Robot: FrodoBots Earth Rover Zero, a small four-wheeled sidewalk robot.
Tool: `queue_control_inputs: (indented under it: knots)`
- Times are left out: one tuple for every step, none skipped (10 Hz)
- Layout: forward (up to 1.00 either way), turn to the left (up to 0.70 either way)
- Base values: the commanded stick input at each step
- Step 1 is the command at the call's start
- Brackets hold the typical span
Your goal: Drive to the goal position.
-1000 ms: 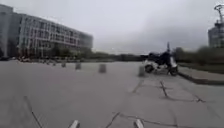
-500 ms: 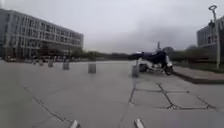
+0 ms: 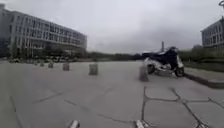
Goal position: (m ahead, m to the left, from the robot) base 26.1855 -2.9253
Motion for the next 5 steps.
queue_control_inputs:
  knots:
    - [1.0, 0.0]
    - [1.0, 0.0]
    - [1.0, -0.03]
    - [1.0, -0.32]
    - [1.0, -0.4]
